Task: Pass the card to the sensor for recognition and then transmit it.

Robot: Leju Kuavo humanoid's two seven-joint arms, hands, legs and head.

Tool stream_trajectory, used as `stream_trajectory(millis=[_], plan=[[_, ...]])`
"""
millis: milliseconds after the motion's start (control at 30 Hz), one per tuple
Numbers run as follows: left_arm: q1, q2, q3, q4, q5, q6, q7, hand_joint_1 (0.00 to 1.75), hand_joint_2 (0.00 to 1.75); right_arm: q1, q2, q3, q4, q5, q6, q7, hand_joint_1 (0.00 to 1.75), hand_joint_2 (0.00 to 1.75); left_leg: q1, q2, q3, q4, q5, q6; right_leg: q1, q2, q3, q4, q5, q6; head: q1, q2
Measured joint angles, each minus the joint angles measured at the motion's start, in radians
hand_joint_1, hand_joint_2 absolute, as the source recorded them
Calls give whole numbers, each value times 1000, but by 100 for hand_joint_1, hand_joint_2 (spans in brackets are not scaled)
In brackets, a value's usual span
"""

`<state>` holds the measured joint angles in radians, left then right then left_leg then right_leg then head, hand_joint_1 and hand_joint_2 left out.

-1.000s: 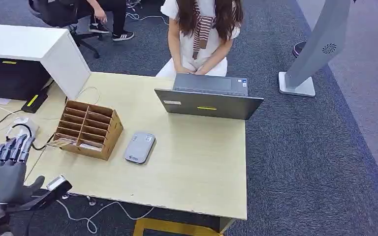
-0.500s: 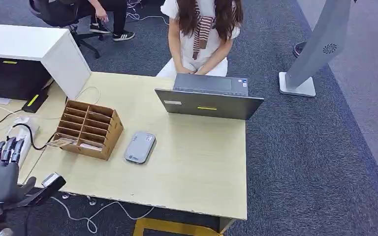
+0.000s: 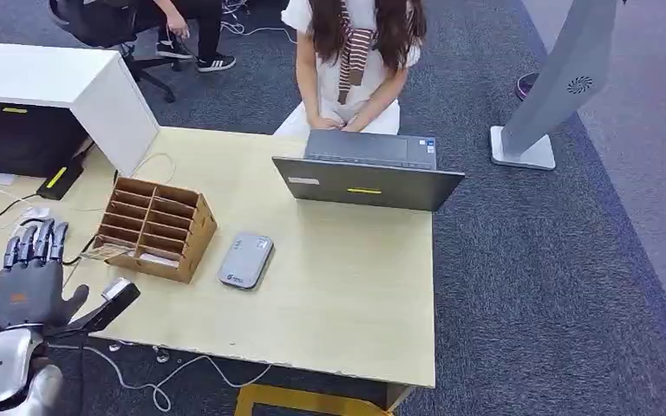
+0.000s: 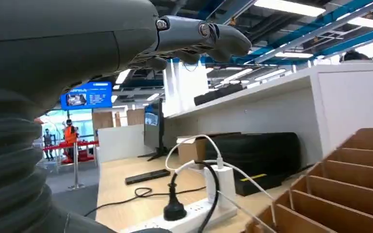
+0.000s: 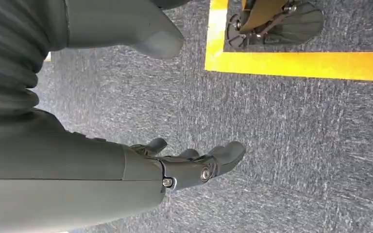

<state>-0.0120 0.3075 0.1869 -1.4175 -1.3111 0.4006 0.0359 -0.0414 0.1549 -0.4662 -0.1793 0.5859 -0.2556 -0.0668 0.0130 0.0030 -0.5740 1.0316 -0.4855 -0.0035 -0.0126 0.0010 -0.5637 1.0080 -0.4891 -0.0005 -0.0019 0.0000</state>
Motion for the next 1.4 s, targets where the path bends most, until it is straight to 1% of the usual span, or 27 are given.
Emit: stream_trajectory(millis=[267,433,633,1000,1100,1233,1400], plan=[[-50,-26,-50,43,-14,3,6,0,175,-2,0,2,0,2,-2,3,0,175,0,0,0,0,0,0,0,0,0,0,0,0,0,0],[-66,-32,-71,54,-18,3,17,0,175,-3,0,2,0,3,-3,4,0,175,0,0,0,0,0,0,0,0,0,0,0,0,0,0],[-84,-37,-79,73,-23,0,29,0,175,-3,0,5,0,15,-1,5,0,175,0,0,0,0,0,0,0,0,0,0,0,0,0,0],[-85,-37,-86,95,-21,0,36,0,175,-3,1,6,0,16,-1,5,0,175,0,0,0,0,0,0,0,0,0,0,0,0,0,0],[-82,-33,-86,99,-18,1,42,0,175,-3,1,6,0,16,-1,4,0,175,0,0,0,0,0,0,0,0,0,0,0,0,0,0],[-66,-10,-84,103,-1,7,50,0,175,-3,1,6,0,17,-1,2,0,175,0,0,-1,0,0,0,0,0,0,0,0,0,0,0],[-46,14,-61,116,31,25,47,0,175,-3,1,6,0,19,-2,2,0,175,0,0,-1,0,0,0,0,0,0,0,0,0,0,0]])
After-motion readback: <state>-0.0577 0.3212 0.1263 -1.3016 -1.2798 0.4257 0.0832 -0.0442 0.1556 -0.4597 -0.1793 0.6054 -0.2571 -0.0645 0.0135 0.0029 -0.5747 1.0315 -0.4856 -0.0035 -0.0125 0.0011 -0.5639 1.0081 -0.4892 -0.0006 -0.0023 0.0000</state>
